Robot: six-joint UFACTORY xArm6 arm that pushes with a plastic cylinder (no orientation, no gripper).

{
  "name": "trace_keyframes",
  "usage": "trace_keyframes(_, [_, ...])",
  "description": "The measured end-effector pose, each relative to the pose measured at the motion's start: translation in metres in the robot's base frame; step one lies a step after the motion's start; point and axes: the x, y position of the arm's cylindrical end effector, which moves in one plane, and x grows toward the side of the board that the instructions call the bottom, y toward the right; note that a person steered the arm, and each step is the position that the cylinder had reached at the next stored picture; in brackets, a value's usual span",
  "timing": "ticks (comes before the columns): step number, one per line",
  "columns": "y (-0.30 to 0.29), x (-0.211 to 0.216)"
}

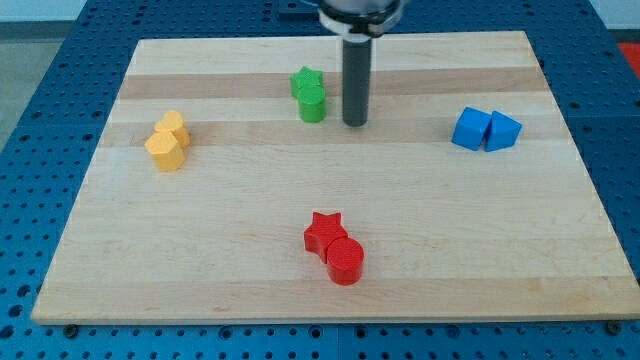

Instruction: Move the green star to the top right of the yellow heart

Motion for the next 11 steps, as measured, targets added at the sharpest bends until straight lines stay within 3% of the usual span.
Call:
trace_keyframes(1, [-0.006, -0.039])
trace_keyframes(7, [-0.140, -0.074])
trace_keyframes(11, [-0.120, -0.077])
